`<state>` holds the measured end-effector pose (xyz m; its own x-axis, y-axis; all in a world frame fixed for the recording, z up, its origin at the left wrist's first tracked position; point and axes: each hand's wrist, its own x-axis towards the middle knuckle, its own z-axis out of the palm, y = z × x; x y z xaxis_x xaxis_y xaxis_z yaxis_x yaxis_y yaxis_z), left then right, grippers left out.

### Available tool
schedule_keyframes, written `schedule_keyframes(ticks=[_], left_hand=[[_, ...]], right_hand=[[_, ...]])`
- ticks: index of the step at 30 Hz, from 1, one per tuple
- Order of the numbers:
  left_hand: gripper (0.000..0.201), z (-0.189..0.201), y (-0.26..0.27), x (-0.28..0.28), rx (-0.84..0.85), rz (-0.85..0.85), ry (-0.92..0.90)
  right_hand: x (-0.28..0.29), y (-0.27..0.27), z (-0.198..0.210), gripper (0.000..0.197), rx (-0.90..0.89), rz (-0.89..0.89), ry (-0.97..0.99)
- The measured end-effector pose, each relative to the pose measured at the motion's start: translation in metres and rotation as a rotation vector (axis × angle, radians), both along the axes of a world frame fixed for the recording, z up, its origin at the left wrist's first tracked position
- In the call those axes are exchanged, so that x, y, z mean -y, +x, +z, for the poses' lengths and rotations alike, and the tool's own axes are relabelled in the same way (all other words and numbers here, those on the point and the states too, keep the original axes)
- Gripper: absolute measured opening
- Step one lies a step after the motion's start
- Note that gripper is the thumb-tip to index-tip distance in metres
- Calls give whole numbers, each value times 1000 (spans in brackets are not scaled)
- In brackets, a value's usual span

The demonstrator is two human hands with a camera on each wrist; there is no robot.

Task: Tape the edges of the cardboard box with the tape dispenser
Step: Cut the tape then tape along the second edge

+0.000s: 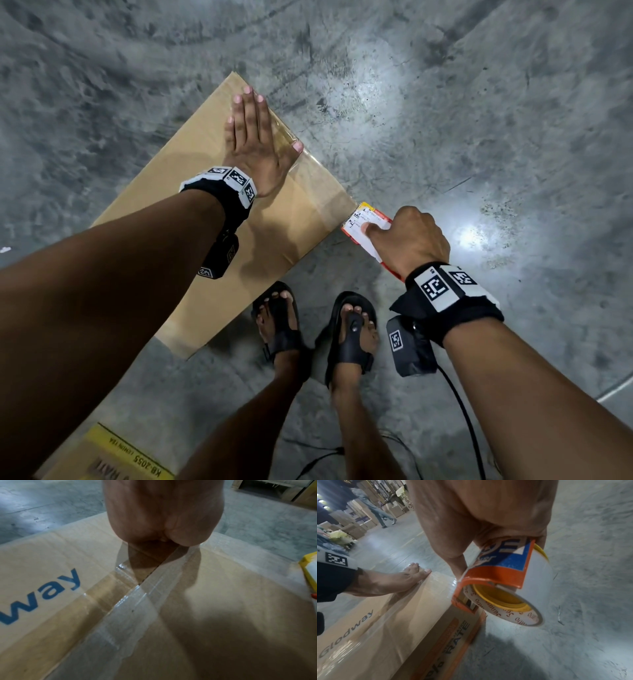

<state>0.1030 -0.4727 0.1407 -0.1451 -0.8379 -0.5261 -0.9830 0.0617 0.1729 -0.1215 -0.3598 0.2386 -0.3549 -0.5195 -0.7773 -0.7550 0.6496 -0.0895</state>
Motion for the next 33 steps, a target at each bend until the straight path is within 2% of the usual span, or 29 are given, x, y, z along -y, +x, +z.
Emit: schedule_keyframes(ticks=[5, 8, 11, 14, 18, 22, 25, 28, 30, 33], left_hand=[[102, 1, 1, 2, 13, -3, 14], [103, -1, 1, 3, 17, 0, 17], [103, -7, 4, 2, 0, -5, -22], [102, -4, 2, -2, -12, 7, -50], [89, 13, -17, -14, -65, 55, -149], [104, 28, -61, -58, -204, -82, -111], [111, 16, -89, -97, -49, -222, -42], [81, -6, -103, -113, 121, -198, -62], [74, -9, -107, -113, 153, -193, -64], [83, 5, -101, -107, 107, -200, -21]], right_hand=[[-1, 6, -2, 42, -50, 51, -18], [-14, 2, -14, 34, -69, 110, 90], [-33, -1, -28, 40, -49, 79, 126], [-41, -4, -29, 48, -57, 35, 65], [-31, -7, -25, 51, -50, -32, -18], [-30, -18, -22, 54, -61, -80, -45], [-38, -27, -24, 54, -75, -87, -38], [-48, -40, -25, 55, -83, -81, -44], [-54, -50, -23, 56, -94, -69, -57], [-59, -57, -13, 56, -79, -64, -79]])
